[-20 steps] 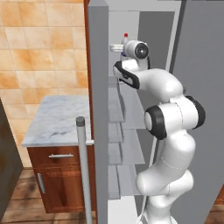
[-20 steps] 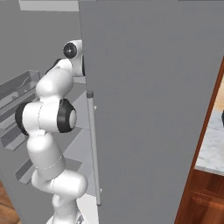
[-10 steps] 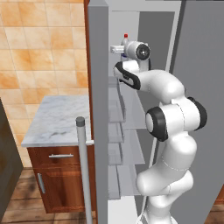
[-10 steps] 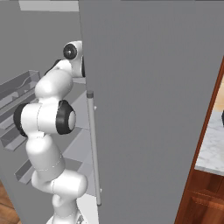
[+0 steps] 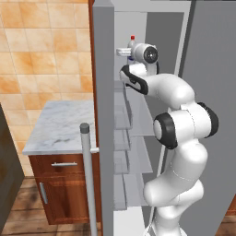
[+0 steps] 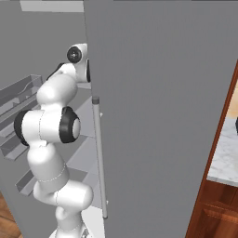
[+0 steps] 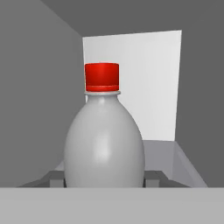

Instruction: Take the bottled waters from the counter and place them in the freezer to freeze. Close the freezer door after placing the bottles.

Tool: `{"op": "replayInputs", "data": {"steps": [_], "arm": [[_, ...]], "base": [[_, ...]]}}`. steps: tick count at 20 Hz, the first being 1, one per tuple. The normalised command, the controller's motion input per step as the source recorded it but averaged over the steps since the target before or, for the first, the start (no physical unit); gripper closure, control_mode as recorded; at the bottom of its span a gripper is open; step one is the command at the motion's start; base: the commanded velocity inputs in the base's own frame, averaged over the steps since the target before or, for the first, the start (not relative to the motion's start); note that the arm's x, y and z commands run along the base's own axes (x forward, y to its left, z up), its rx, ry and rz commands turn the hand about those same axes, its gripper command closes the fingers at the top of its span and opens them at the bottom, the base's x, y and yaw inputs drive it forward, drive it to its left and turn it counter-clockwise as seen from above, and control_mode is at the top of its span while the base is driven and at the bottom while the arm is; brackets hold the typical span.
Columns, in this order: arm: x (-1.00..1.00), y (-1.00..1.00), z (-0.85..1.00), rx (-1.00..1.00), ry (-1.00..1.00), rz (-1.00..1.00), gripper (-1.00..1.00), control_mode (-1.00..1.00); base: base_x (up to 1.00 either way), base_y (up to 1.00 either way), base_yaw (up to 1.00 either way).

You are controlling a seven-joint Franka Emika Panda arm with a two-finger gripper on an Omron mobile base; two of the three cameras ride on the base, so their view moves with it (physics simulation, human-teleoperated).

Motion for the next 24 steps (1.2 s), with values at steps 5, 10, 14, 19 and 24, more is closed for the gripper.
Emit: {"op": "replayInputs", "data": {"steps": [5,10,14,19,24], "arm": [[-0.02,0.0,-0.02,0.0,0.04,0.0,-1.0,-1.0],[-0.08,0.0,-0.01,0.0,0.02,0.0,-1.0,-1.0],[-0.19,0.0,0.0,0.0,0.0,0.0,-1.0,-1.0],[-0.44,0.0,0.02,0.0,0.0,-0.01,-1.0,-1.0],[-0.52,0.03,0.25,0.0,0.01,-0.04,-1.0,-1.0]], "base": [[0.0,0.0,0.0],[0.0,0.0,0.0],[0.0,0.0,0.0],[0.0,0.0,0.0],[0.0,0.0,0.0]]}}
